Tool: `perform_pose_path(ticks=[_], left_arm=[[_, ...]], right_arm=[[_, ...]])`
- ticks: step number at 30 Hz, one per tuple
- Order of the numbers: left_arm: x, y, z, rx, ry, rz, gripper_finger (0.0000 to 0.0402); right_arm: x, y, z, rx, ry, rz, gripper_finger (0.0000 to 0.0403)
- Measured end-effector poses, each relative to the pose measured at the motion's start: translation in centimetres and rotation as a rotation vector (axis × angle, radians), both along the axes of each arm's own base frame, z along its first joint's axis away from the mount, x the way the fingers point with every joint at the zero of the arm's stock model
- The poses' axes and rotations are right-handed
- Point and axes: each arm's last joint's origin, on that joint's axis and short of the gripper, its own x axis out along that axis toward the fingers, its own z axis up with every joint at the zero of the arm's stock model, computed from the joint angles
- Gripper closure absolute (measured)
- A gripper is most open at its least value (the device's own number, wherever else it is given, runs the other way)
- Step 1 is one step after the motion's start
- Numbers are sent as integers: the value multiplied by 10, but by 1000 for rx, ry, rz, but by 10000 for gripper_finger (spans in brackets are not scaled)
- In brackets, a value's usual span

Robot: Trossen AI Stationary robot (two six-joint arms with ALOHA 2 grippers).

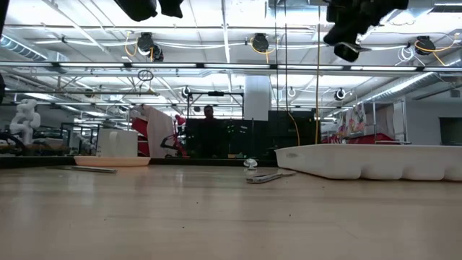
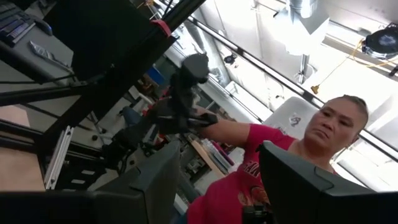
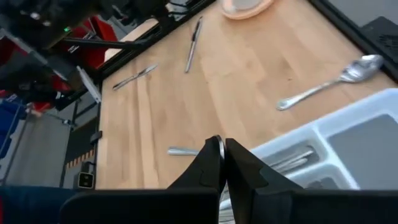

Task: Sort silverware
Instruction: Put the silver spoon into the silverware rack

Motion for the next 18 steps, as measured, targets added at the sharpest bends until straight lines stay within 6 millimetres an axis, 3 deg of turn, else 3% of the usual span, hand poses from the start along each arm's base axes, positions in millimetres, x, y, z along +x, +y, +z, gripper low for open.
perform_pose_path(ticks=[8,12,18], left_arm=[[0,0,0,1,0,0,182],[0,0,0,2,1,1,182],[0,0,0,7,-2,3,182]], right_arm=[[-28,-32,-20,69,78,-99,403],[-36,-37,-35,101,180,-116,403],[-43,-35,-73,158,333,-139,403]])
